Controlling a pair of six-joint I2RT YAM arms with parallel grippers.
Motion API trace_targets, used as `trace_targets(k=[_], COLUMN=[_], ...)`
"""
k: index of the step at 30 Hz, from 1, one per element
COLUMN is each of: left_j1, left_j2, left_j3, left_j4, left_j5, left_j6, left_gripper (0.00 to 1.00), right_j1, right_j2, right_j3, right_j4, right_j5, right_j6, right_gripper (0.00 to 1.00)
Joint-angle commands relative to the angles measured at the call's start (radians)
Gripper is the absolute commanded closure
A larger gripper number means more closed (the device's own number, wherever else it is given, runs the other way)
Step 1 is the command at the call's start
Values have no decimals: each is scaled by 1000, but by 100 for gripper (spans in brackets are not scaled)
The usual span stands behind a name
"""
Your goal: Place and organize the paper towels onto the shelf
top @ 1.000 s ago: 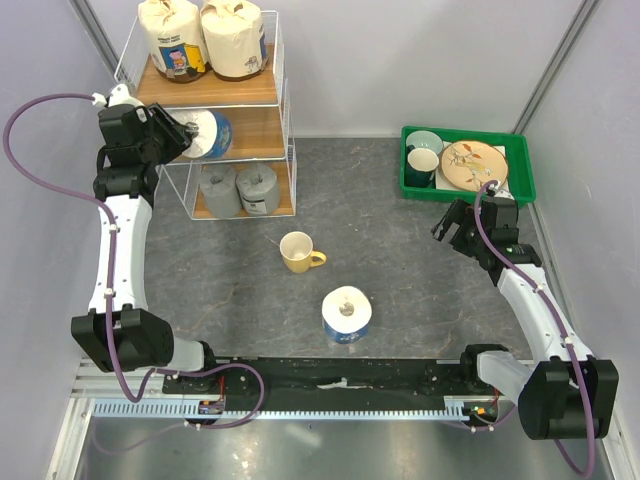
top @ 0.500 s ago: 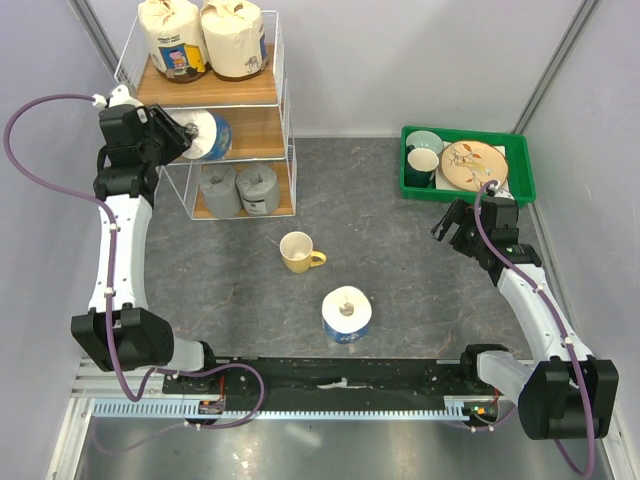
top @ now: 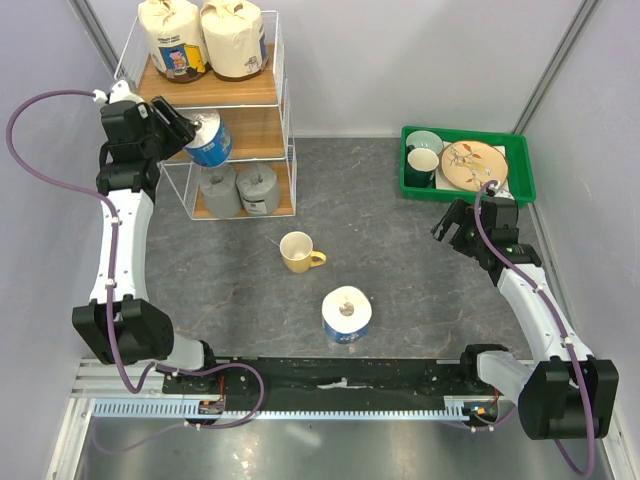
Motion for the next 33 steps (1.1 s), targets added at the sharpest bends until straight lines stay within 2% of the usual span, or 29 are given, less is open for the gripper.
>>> trace_targets(k=[1,26,29,33], left_j1=[6,19,19,19], left_j2=[-2,-129,-167,-249], left_j3=[48,54,22,-111], left_j4=[46,45,60,134], left_j5=[4,8,39,45], left_j6=[-13,-10,33,97], left_gripper=[32,32,32,29], right_j1=[-4,-4,-4,-2], right_j2=[5,31,25,12], right_j3=[7,15,15,16], right_j4=[15,22,21,21], right_j5=[0,-7,-5,-5], right_j6=[-12,-17,-16,-16], right_gripper=[2,2,2,2])
